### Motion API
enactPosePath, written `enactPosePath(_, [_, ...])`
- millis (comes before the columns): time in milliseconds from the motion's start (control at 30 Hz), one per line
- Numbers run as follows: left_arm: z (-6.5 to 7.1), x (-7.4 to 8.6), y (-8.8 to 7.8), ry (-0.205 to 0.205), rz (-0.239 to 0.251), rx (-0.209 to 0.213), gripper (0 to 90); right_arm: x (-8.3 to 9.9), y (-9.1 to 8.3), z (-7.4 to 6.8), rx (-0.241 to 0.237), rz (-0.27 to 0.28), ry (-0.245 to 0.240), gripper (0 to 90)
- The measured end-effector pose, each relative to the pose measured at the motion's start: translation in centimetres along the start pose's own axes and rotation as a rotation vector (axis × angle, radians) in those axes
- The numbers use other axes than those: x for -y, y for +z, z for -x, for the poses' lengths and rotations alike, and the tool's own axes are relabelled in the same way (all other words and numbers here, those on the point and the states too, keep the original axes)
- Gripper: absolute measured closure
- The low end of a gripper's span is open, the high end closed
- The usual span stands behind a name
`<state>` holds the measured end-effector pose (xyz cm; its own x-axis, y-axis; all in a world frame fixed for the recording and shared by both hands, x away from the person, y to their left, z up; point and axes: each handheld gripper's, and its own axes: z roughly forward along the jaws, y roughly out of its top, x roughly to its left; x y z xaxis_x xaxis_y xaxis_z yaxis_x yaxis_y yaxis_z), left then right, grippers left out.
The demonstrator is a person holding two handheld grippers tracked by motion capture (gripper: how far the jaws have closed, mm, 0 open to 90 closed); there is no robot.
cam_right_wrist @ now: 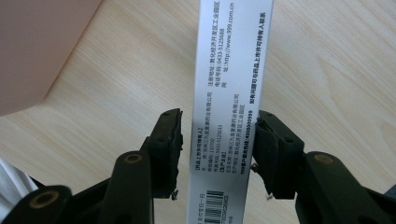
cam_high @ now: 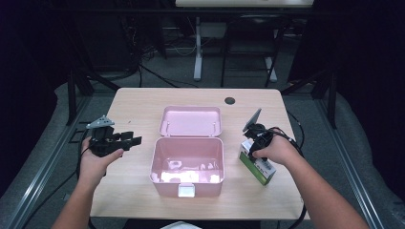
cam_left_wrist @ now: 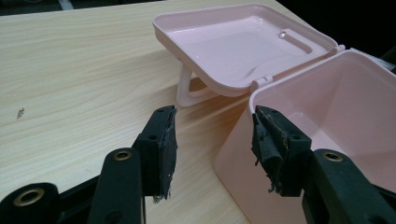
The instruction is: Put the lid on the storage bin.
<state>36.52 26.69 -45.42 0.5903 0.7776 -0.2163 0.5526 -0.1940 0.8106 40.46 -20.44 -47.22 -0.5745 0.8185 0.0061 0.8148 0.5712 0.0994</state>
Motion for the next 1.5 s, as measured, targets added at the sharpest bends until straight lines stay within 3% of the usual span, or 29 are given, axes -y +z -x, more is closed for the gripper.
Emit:
enactPosePath(733, [-0.1, 0.1, 0.1, -0.003, -0.007, 0.002, 49.8, 0.1, 1.1, 0.4, -0.011, -0.02, 0.031, 59.6])
enactPosePath(1500, [-0.2, 0.1, 0.1, -0.005, -0.016, 0.003, 49.8, -0.3, 0.8, 0.0, 0.021, -0.056, 0.007, 61.5])
